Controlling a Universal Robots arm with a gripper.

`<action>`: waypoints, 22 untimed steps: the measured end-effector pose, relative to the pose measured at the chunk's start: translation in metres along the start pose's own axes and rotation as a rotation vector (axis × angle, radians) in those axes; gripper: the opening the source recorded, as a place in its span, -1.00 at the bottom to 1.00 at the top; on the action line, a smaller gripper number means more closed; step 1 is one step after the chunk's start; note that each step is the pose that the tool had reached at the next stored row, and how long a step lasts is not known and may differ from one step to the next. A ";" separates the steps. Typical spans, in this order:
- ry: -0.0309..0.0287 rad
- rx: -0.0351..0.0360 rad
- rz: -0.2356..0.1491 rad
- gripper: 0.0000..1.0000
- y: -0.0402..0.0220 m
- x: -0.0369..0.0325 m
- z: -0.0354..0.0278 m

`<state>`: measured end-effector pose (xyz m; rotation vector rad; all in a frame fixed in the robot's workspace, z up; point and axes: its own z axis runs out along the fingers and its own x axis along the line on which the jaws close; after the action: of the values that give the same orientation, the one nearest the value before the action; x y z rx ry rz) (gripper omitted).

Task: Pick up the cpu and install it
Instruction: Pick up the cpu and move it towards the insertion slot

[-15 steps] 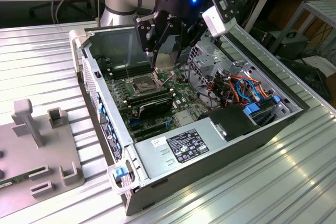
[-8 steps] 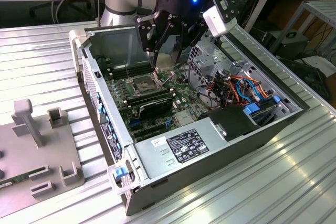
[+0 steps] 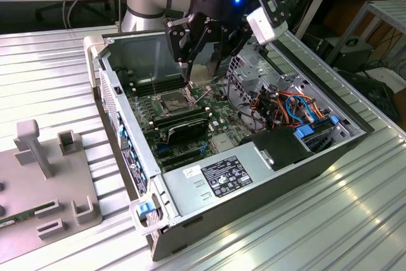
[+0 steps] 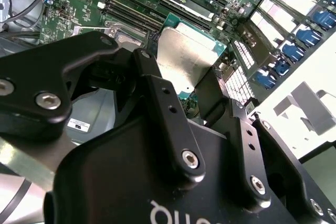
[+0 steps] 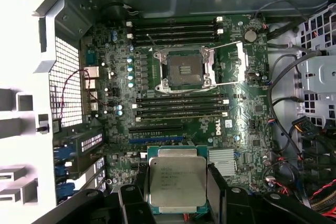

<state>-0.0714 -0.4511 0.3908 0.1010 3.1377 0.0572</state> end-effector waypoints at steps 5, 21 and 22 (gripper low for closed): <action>0.0000 0.0000 0.000 0.07 0.0001 -0.0011 0.0000; 0.0000 0.0001 0.000 0.07 0.0005 -0.0120 0.0080; 0.0000 0.0001 0.000 0.07 0.0005 -0.0130 0.0103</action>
<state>-0.0584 -0.4511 0.3806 0.1009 3.1377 0.0570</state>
